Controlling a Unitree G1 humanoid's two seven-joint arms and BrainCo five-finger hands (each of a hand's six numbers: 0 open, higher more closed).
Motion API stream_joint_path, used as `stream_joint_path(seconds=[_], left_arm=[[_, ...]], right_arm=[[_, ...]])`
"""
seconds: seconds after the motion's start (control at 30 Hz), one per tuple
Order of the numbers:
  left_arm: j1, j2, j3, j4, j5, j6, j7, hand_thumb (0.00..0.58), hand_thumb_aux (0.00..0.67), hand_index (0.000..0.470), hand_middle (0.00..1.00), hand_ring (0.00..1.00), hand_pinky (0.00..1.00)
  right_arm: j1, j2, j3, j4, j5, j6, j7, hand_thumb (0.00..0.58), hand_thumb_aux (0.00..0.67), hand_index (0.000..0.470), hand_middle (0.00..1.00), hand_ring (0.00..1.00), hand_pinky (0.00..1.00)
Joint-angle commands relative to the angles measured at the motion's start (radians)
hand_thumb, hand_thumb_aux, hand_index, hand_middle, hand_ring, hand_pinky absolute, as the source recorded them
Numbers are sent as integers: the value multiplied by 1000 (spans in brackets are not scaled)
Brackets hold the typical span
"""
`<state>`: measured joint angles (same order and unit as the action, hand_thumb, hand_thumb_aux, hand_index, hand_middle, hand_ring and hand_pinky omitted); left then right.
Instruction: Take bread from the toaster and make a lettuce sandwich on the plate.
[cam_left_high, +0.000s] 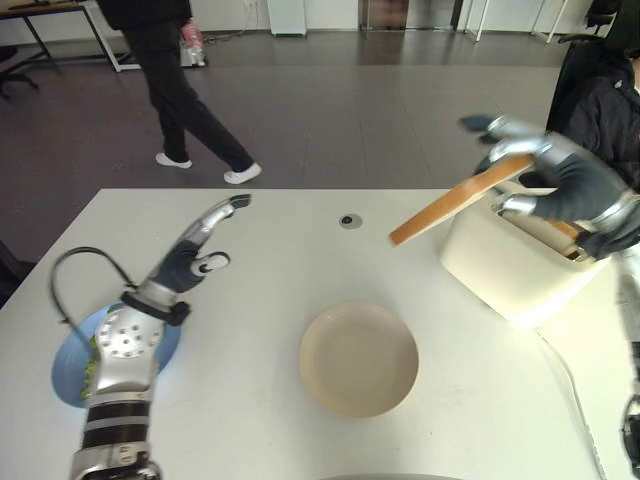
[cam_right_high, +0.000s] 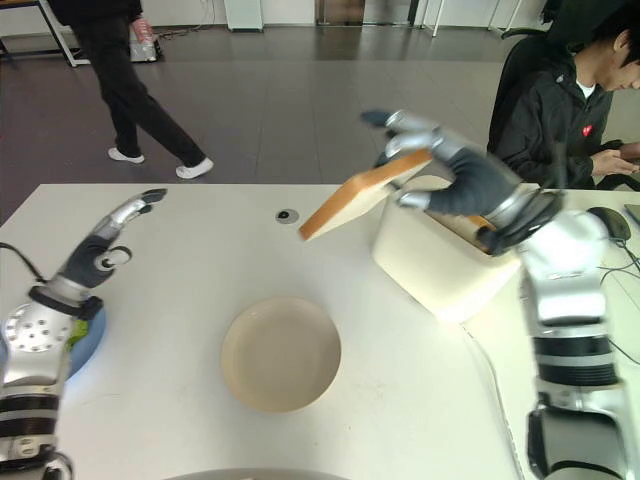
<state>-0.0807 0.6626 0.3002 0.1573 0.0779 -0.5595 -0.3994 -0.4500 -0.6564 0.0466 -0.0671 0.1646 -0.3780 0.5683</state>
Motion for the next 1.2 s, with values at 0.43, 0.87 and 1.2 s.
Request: stream_joint_path(seconds=[0.43,0.87,1.2], left_arm=[[190,370,-30,483,436,95,276,0,0,0,0,0,0],[234,431,-139,471,459,214,266,96,58,41,0,0,0],[163,412,-266,488,505,236,297,434,334,234,0,0,0]], right_arm=[[7,212,394,459,-1121,-631,-724,580,670,470,0,0,0],[-30,92,425,459,-1161,-699,-819,0,0,0,0,0,0],[-30,65,417,453,-1103,-698,-783,0,0,0,0,0,0]])
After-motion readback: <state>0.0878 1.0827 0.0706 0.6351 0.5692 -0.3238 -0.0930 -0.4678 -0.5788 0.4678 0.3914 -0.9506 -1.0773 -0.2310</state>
